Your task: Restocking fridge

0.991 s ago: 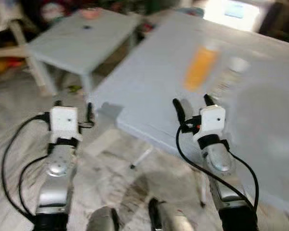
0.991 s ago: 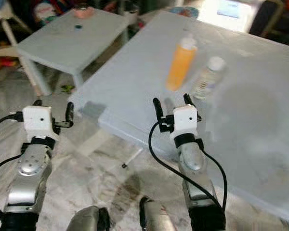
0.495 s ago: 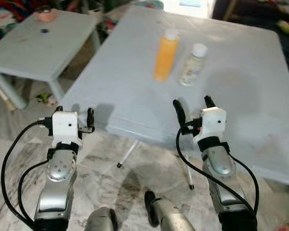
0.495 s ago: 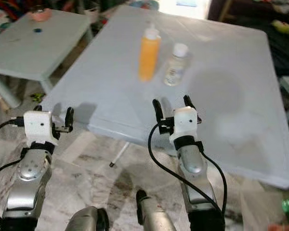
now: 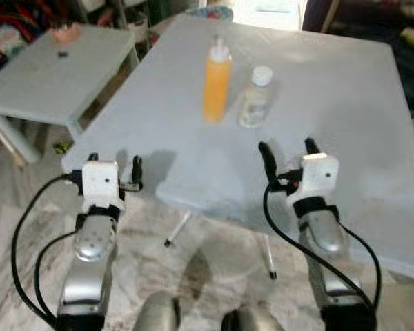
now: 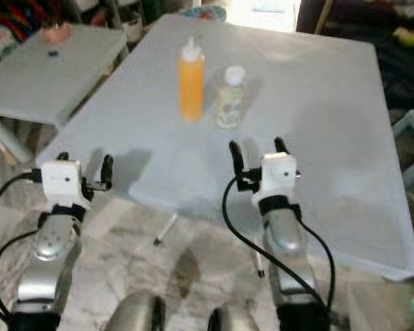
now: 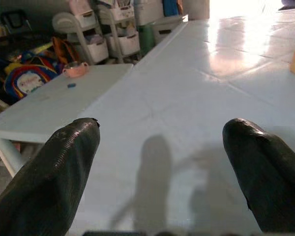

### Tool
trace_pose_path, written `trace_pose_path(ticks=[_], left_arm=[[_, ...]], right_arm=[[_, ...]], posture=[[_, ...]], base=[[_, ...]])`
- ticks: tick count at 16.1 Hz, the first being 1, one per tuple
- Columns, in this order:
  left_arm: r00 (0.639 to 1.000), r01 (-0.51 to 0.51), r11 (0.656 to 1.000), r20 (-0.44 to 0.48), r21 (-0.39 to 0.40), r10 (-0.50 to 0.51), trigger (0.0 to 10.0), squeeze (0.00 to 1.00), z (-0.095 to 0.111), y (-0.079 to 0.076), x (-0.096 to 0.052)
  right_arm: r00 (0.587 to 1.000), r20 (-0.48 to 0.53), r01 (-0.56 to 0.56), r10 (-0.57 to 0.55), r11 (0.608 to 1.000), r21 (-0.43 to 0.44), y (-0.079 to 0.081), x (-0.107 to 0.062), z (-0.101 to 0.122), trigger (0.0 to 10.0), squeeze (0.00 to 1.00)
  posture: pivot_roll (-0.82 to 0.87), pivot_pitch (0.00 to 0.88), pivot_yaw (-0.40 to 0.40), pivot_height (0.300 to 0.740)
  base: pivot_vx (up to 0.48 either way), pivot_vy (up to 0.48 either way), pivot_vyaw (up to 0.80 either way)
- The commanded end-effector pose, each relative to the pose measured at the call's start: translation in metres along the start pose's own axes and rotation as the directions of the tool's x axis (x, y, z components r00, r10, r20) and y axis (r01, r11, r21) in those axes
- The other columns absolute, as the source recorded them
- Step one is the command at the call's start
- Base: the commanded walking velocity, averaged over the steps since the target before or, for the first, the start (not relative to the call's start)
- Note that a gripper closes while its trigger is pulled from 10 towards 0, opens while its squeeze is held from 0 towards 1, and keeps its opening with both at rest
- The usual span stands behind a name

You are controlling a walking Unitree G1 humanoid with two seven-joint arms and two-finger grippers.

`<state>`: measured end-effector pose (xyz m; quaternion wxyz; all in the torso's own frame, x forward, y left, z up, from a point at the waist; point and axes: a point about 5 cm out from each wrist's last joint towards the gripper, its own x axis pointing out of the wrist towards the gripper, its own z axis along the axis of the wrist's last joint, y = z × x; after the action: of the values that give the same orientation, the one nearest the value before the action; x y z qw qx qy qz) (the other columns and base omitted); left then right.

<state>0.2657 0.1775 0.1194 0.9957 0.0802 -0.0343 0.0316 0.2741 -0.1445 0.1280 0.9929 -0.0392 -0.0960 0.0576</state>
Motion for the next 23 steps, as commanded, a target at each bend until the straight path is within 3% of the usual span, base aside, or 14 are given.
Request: trace_pose_path(ticks=[1, 9, 11, 13, 23], left_arm=[[1.0, -0.024, 1.0, 0.011, 0.008, 0.024, 10.0, 0.0, 0.003, 0.005, 0.001], [0.995, -0.099, 0.994, 0.03, 0.045, 0.098, 10.0, 0.0, 0.003, 0.01, 0.005], [0.994, -0.109, 0.992, 0.031, 0.067, 0.107, 10.0, 0.0, 0.003, 0.014, 0.005], [0.993, -0.116, 0.991, 0.034, 0.07, 0.114, 10.0, 0.0, 0.004, 0.016, 0.005], [0.992, -0.121, 0.99, 0.037, 0.073, 0.119, 10.0, 0.0, 0.004, 0.016, 0.006]], right_arm=[[1.0, 0.013, -0.022, 0.022, 1.0, 0.016, 0.005, 0.0, 0.005, 10.0, 0.0], [0.981, 0.069, -0.178, 0.179, 0.984, -0.019, 0.024, 0.009, 0.018, 10.0, 0.0], [0.961, 0.126, -0.235, 0.247, 0.966, -0.109, 0.026, 0.019, 0.029, 10.0, 0.0], [0.96, 0.145, -0.22, 0.238, 0.967, -0.131, 0.023, 0.026, 0.033, 10.0, 0.0], [0.957, 0.153, -0.227, 0.247, 0.964, -0.139, 0.022, 0.028, 0.033, 10.0, 0.0]], posture=[[0.01, 0.143, 0.009, 0.74], [0.01, 0.138, 0.001, 0.74], [0.02, 0.139, 0.0, 0.74], [0.03, 0.14, 0.0, 0.74], [0.03, 0.14, 0.0, 0.74]], base=[[0.0, 0.0, 0.0], [0.0, 0.0, 0.0], [0.0, 0.0, 0.0], [0.0, 0.0, 0.8], [0.0, 0.0, 0.8]])
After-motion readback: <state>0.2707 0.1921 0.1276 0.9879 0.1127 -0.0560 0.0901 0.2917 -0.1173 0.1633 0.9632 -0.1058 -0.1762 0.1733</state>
